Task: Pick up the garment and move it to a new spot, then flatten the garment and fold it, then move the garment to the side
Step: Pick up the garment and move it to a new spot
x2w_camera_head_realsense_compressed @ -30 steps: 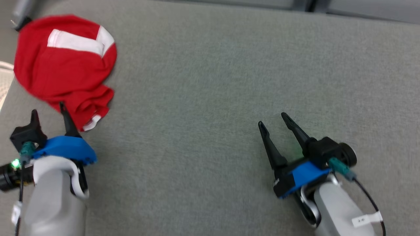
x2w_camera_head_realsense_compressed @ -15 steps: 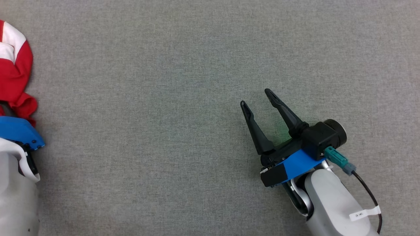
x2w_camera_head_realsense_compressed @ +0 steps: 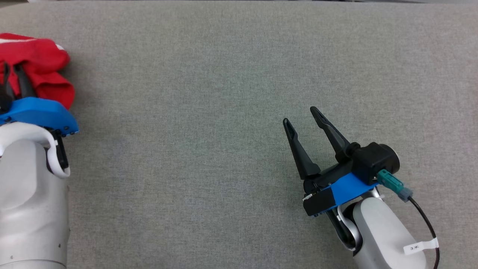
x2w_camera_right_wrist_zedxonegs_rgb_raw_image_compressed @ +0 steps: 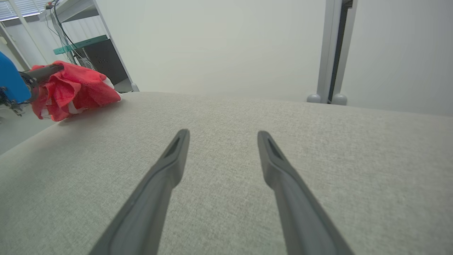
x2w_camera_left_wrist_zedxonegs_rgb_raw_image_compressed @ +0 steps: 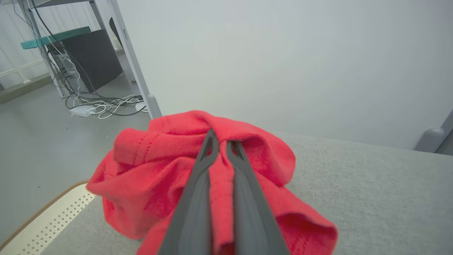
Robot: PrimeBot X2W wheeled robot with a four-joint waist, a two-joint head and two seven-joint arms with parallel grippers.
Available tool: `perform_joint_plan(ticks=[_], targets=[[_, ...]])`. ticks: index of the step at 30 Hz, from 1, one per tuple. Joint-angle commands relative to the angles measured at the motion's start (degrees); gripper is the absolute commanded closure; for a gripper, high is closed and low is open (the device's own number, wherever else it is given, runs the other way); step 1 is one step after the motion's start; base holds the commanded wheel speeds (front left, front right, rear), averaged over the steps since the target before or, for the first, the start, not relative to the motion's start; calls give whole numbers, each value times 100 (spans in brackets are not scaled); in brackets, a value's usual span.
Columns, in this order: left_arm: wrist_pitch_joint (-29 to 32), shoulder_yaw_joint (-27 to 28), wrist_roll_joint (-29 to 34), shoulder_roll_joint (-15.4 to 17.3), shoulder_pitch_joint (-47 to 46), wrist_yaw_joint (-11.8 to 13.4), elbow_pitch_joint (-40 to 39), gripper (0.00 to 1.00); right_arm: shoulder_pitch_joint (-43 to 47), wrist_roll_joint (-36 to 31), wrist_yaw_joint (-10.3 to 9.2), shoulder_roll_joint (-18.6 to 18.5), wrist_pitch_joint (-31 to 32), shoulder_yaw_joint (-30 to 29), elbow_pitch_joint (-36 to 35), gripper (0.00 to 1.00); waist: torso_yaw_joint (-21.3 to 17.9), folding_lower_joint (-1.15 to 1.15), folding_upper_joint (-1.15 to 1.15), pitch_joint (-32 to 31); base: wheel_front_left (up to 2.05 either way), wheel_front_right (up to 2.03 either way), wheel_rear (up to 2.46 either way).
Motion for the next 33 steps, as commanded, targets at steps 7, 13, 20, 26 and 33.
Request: perform_joint_plan(ticks=[7, 13, 20, 26, 33], targets=[[-25, -546, 275, -428, 231, -414, -1425, 100, 274, 266, 0, -23, -2, -200, 107, 0, -264, 0, 0, -588, 0, 0, 0], [-25, -903, 298, -725, 383, -694, -1883, 100, 363, 411, 0, -22, -2, -262, 147, 0, -708, 0, 0, -791, 0, 0, 0], [-26, -1540, 11, -1076, 567, -940, -1969, 100, 480, 558, 0, -19, -2, -275, 214, 0, -1534, 0, 0, -872, 0, 0, 0], [-26, -2710, -804, -1116, 756, -773, -2102, 100, 580, 618, 0, -18, -2, -356, 268, 0, -2032, 0, 0, -883, 0, 0, 0], [-26, -3623, -1208, -1102, 1238, -238, -1968, 0, 698, 657, 0, -16, -2, -462, 287, 0, -2033, 0, 0, -982, 0, 0, 0]])
